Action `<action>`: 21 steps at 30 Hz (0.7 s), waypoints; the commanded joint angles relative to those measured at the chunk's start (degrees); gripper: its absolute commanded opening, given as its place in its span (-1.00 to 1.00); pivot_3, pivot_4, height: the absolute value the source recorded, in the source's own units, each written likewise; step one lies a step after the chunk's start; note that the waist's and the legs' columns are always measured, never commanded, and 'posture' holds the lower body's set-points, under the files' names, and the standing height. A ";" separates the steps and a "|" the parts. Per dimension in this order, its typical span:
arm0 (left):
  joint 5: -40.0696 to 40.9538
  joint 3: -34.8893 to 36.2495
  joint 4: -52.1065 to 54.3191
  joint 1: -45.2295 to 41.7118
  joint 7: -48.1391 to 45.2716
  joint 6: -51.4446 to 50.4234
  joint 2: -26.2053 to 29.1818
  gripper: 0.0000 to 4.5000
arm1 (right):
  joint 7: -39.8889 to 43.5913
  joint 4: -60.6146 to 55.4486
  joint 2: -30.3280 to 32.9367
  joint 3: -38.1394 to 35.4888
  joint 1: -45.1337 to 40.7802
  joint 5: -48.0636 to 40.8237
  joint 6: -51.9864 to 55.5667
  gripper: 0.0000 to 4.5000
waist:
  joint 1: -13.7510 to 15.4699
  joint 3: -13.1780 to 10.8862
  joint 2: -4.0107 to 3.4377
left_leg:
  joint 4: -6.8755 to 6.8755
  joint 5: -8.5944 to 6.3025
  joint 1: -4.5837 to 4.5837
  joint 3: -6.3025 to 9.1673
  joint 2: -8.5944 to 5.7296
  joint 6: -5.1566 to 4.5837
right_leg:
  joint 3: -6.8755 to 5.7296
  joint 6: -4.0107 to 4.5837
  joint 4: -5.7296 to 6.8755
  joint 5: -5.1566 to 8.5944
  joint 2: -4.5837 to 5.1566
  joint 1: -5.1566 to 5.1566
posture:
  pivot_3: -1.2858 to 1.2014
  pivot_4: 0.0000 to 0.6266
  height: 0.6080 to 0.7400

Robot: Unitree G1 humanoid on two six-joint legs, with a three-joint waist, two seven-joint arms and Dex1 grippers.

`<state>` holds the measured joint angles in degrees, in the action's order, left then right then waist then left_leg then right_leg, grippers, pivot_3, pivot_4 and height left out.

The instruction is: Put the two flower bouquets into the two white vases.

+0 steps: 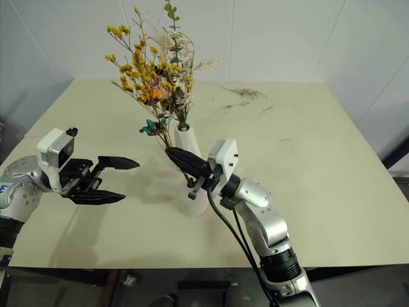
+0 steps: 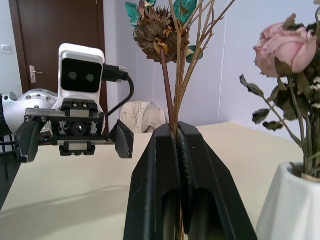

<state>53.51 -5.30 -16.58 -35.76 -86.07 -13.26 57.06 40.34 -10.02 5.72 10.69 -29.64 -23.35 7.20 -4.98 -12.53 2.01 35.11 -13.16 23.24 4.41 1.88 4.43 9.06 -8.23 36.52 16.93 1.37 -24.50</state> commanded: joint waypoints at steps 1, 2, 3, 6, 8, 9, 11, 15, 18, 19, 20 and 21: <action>-0.14 1.39 -0.08 -1.46 -6.43 0.32 -0.01 1.00 | 0.48 1.63 -0.69 -0.61 0.59 0.34 -2.98 -0.98 | 0.01 0.00 0.00 | 0.00 0.00 0.00 0.00 0.00 0.00 | 0.00 0.00 0.00 0.00 0.00 0.00 | 0.03 -0.52 1.00; -0.16 1.44 -0.06 -1.45 -6.43 0.31 -0.02 1.00 | 0.52 2.81 -0.85 -0.70 0.68 0.60 -3.78 -0.98 | 0.01 0.00 0.00 | 0.00 0.00 0.00 0.00 0.00 0.00 | 0.00 0.00 0.00 0.00 0.00 0.00 | 0.03 -0.52 1.00; -0.18 1.47 0.00 -1.43 -6.43 0.31 -0.04 1.00 | 0.66 3.72 -0.91 -0.72 0.79 0.83 -4.48 -0.98 | 0.00 0.00 0.00 | 0.00 0.00 0.00 0.00 0.00 0.00 | 0.00 0.00 0.00 0.00 0.00 0.00 | 0.03 -0.52 1.00; -0.21 1.65 0.15 -1.33 -6.43 0.21 -0.09 1.00 | 0.81 5.55 -1.22 -0.71 0.95 1.16 -6.00 -0.98 | 0.01 0.00 0.00 | 0.01 0.00 0.00 0.00 0.00 0.00 | 0.00 0.00 0.00 0.00 0.00 0.00 | 0.03 -0.52 1.00; -0.10 1.86 0.38 -1.07 -6.43 0.07 0.03 1.00 | 0.90 5.83 -1.47 -0.52 1.06 1.22 -6.44 -0.98 | -0.04 0.00 0.00 | 0.00 0.00 0.00 0.00 0.00 0.00 | 0.00 0.00 0.00 0.00 0.00 0.00 | 0.03 -0.52 1.00; -0.08 1.90 0.41 -1.00 -6.43 0.07 0.08 1.00 | 0.96 5.91 -1.54 -0.37 1.08 1.27 -6.61 -0.98 | -0.06 0.00 0.00 | 0.00 0.00 0.00 0.00 0.00 0.00 | 0.00 0.00 0.00 0.00 0.00 0.00 | 0.03 -0.52 1.00; -0.18 1.99 0.49 -0.90 -6.43 0.14 0.09 1.00 | 0.93 5.90 -1.82 -0.04 1.21 1.28 -6.79 -0.98 | -0.05 0.00 0.00 | -0.01 0.00 0.00 0.00 0.00 0.00 | 0.00 0.00 0.00 0.00 0.00 0.00 | 0.03 -0.52 1.00; -0.20 2.20 0.80 -0.69 -6.43 0.06 -0.07 1.00 | 1.13 5.79 -2.07 0.53 1.96 1.54 -7.04 -0.98 | -0.02 0.00 0.00 | 0.00 0.00 0.00 0.00 0.00 0.00 | 0.00 0.00 0.01 0.00 0.00 0.00 | 0.03 -0.52 1.00; -0.26 2.33 0.95 -0.51 -6.43 0.04 -0.23 1.00 | 1.48 5.31 -1.69 0.92 3.23 1.88 -7.08 -0.98 | 0.00 0.00 0.00 | 0.00 0.00 0.00 0.00 0.00 0.00 | 0.00 0.00 0.01 0.00 0.00 0.00 | 0.03 -0.52 1.00; -0.28 2.33 0.98 -0.50 -6.43 0.01 -0.27 1.00 | 1.68 5.17 -1.37 0.94 3.67 2.01 -7.11 -0.98 | 0.00 0.00 0.00 | 0.00 0.00 0.00 0.00 0.00 0.00 | 0.00 0.00 0.01 0.00 0.00 0.00 | 0.03 -0.52 1.00; -0.32 2.33 0.97 -0.50 -6.43 0.00 -0.32 1.00 | 1.94 5.09 -0.98 0.95 4.11 2.22 -7.22 -0.98 | 0.01 0.00 0.00 | 0.00 0.00 0.00 0.00 0.00 0.00 | 0.00 0.00 0.01 0.00 0.00 0.00 | 0.03 -0.52 1.00; -0.34 2.35 0.97 -0.51 -6.43 -0.02 -0.36 1.00 | 2.18 5.05 -0.58 0.93 4.49 2.42 -7.36 -0.98 | -0.01 0.00 0.00 | 0.00 0.00 0.00 0.00 0.00 0.00 | 0.00 0.00 0.01 0.00 0.00 0.00 | 0.03 -0.52 1.00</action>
<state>53.03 -4.70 -16.52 -36.03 -86.07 -13.26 56.70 41.74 -2.70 4.93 11.49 -25.31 -21.22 1.15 -4.99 -12.53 2.01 35.10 -13.16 23.24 4.41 1.88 4.43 9.07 -8.23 36.52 16.93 1.37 -24.50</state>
